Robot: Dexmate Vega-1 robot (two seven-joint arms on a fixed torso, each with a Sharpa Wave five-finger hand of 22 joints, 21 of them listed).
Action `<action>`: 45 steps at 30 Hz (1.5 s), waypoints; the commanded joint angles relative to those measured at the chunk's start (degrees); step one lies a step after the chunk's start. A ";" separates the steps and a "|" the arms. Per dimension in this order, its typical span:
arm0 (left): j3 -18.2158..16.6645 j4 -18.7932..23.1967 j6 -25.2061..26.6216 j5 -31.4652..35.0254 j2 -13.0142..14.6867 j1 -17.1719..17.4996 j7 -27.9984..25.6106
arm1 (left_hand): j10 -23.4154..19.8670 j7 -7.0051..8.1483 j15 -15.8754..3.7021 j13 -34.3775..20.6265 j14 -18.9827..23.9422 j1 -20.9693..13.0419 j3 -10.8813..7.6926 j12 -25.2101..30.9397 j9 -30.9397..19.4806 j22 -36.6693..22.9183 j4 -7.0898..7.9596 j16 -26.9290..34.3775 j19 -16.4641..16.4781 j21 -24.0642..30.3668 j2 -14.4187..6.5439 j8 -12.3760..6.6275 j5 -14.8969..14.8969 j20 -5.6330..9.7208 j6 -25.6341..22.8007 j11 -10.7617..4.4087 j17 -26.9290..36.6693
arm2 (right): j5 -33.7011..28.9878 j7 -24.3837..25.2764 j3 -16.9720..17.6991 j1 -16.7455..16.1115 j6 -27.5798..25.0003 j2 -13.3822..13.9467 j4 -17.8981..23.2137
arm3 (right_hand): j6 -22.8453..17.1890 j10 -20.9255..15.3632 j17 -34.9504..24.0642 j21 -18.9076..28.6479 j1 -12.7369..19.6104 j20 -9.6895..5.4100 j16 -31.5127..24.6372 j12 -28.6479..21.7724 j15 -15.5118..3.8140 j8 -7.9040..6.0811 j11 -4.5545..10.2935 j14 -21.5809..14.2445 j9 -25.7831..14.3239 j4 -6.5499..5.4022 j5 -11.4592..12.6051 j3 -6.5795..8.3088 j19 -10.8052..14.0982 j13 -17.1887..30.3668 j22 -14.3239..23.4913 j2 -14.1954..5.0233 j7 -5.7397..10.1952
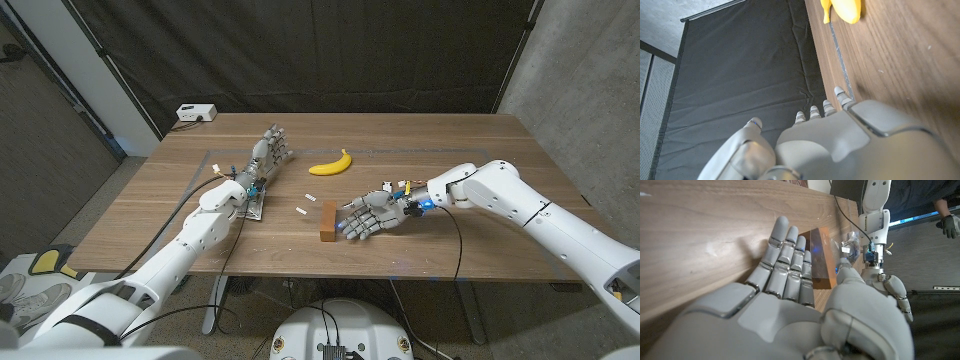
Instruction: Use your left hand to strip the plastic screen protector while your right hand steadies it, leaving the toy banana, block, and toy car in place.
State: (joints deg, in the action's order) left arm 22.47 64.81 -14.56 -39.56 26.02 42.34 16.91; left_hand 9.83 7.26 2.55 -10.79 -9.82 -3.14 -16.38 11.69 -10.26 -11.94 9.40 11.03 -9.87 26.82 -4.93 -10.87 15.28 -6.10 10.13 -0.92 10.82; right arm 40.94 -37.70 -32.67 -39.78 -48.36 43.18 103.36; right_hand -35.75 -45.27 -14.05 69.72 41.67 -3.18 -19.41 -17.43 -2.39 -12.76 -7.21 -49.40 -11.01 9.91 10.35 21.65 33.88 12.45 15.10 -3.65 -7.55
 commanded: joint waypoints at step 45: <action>1.47 -13.28 -2.38 -0.08 -4.39 -7.98 6.96 | 4.13 0.43 0.51 -0.31 -5.49 -0.03 0.53 0.53 -0.29 -0.30 -0.09 0.31 -8.05 0.31 -1.79 -0.11 -0.18 -0.32 3.41 0.66 0.13 | -4.05 30.39 11.94 -16.32 17.51 -11.18 6.56 | -21.42 -24.85 -20.07 14.50 30.90 -9.50 -31.98 -18.20 -10.42 -1.76 11.59 -17.94 -4.65 -0.13 -0.32 -0.58 8.45 19.32 8.23 -4.82 4.53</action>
State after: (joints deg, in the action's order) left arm 23.27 53.62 -16.29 -40.01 22.63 36.01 22.22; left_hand 9.85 7.27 2.55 -10.79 -9.82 -3.14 -15.94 11.69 -10.26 -12.15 9.45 11.03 -9.87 26.82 -4.93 -10.87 15.29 -6.10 10.12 -0.91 10.81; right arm 37.88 -15.29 -26.87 -47.12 -45.58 34.47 107.73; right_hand -56.40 -70.08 -33.87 83.92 71.28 -4.10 -51.29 -35.00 -10.32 -14.64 3.92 -64.94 -15.57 9.79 9.97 20.67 41.72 31.45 23.36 -8.08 -3.00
